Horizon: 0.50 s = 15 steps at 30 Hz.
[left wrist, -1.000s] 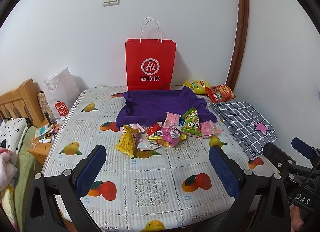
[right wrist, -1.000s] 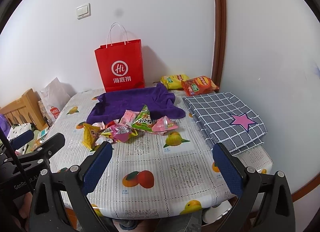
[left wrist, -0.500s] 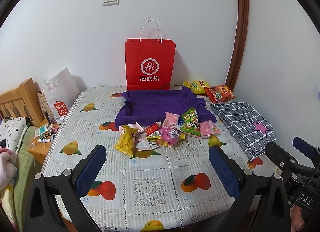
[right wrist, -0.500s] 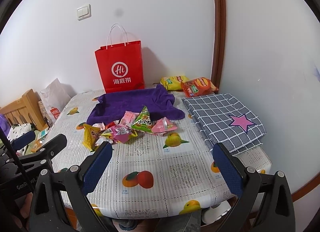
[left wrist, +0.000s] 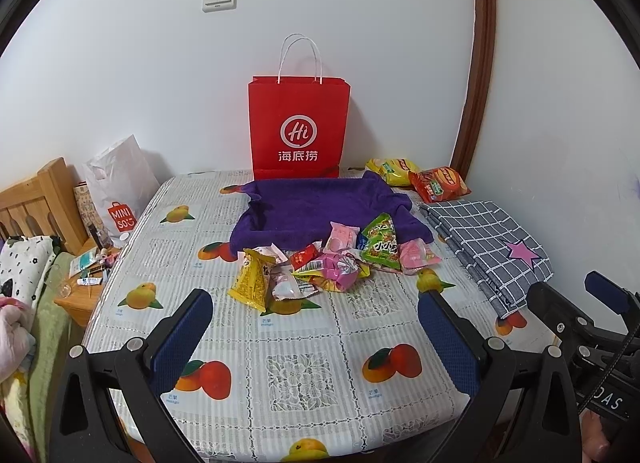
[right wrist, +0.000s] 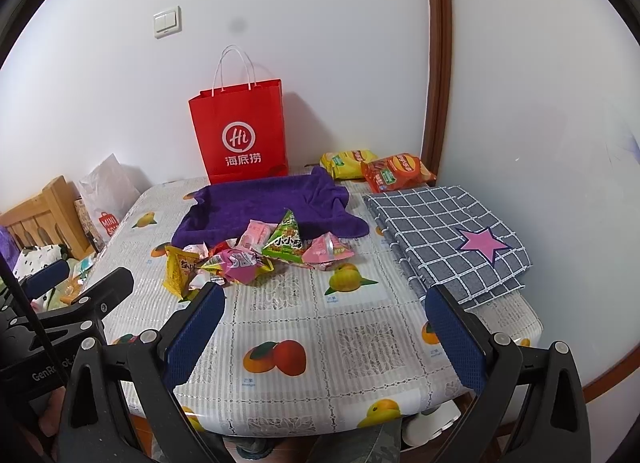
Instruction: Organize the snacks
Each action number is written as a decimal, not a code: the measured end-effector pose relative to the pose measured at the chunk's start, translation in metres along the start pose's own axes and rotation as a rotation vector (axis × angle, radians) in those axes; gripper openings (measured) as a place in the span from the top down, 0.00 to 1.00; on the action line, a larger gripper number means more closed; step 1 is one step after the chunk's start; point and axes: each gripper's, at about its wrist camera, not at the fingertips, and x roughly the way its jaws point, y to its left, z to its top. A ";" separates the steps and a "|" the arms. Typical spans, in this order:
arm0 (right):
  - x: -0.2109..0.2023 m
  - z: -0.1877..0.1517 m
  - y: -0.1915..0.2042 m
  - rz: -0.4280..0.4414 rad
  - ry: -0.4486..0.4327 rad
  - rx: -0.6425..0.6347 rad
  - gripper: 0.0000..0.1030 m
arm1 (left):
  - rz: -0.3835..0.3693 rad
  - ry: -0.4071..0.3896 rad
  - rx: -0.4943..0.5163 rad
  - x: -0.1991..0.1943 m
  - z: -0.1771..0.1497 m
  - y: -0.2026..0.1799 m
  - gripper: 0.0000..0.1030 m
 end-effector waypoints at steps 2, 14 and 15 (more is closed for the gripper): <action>0.000 0.000 0.000 0.000 -0.001 -0.002 0.03 | -0.001 0.001 0.001 0.000 0.000 0.000 0.00; 0.000 -0.001 0.002 -0.002 -0.009 -0.011 0.03 | 0.001 0.001 0.000 0.001 0.000 -0.001 0.00; 0.000 -0.001 0.002 -0.002 -0.010 -0.012 0.03 | 0.001 0.001 0.000 0.000 0.000 -0.001 0.00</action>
